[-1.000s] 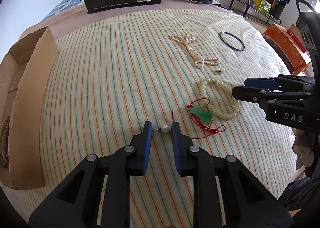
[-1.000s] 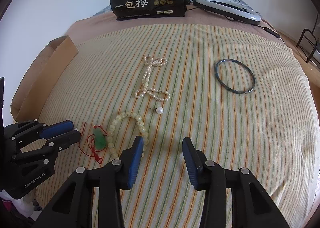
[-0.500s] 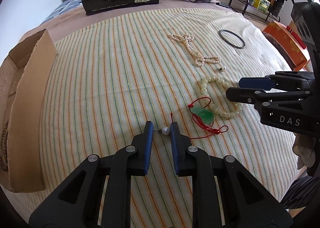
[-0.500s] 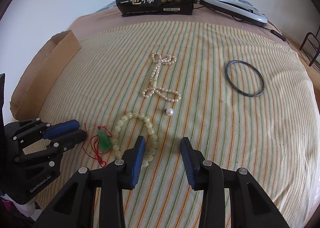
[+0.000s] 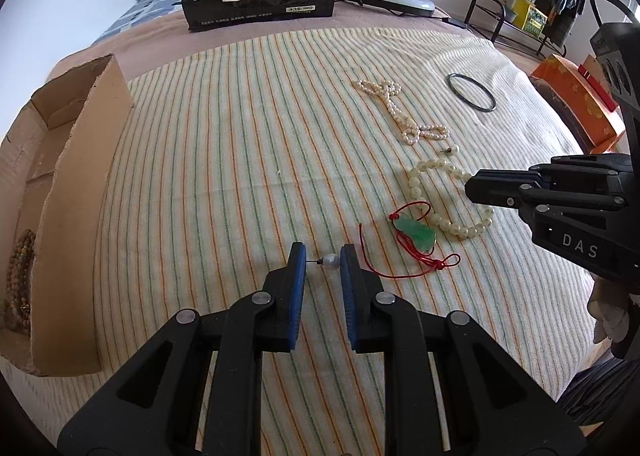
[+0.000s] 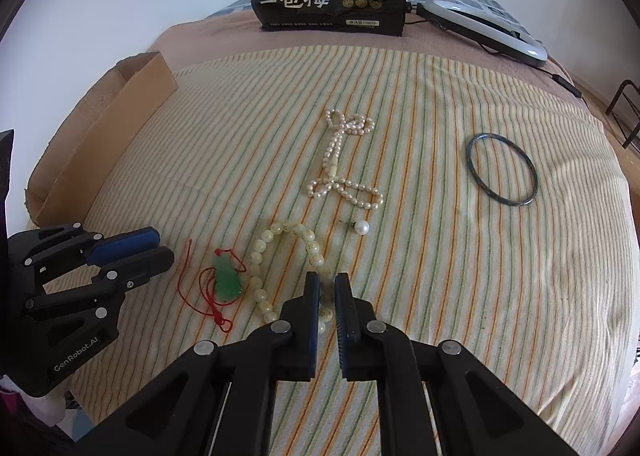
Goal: Organize jewelry
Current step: 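Grasp the white pearl with the left tool while the right tool grasps the jade bracelet, then carry the pearl and jade bracelet with both tools over the cardboard box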
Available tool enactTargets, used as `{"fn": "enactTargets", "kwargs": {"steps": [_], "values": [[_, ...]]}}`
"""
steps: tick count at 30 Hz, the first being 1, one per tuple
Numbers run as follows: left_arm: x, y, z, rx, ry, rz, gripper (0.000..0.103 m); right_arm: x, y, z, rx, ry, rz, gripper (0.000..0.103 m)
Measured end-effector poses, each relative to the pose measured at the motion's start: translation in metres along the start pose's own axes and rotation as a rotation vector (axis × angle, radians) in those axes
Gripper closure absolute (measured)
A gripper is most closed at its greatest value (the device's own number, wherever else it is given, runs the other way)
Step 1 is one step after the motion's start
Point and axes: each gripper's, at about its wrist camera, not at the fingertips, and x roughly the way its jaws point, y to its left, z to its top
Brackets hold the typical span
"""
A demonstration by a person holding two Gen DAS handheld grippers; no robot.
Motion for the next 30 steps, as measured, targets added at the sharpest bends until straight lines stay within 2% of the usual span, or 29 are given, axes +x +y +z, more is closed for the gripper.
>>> {"fn": "enactTargets", "kwargs": {"steps": [6, 30], "values": [[-0.013, 0.005, 0.004, -0.022, -0.030, -0.001, 0.087, -0.017, 0.012, 0.006, -0.037, -0.054, -0.014, 0.098], [-0.077, 0.016, 0.029, -0.086, -0.176, -0.003, 0.087, -0.086, 0.016, 0.029, -0.007, -0.250, -0.015, 0.098]]}}
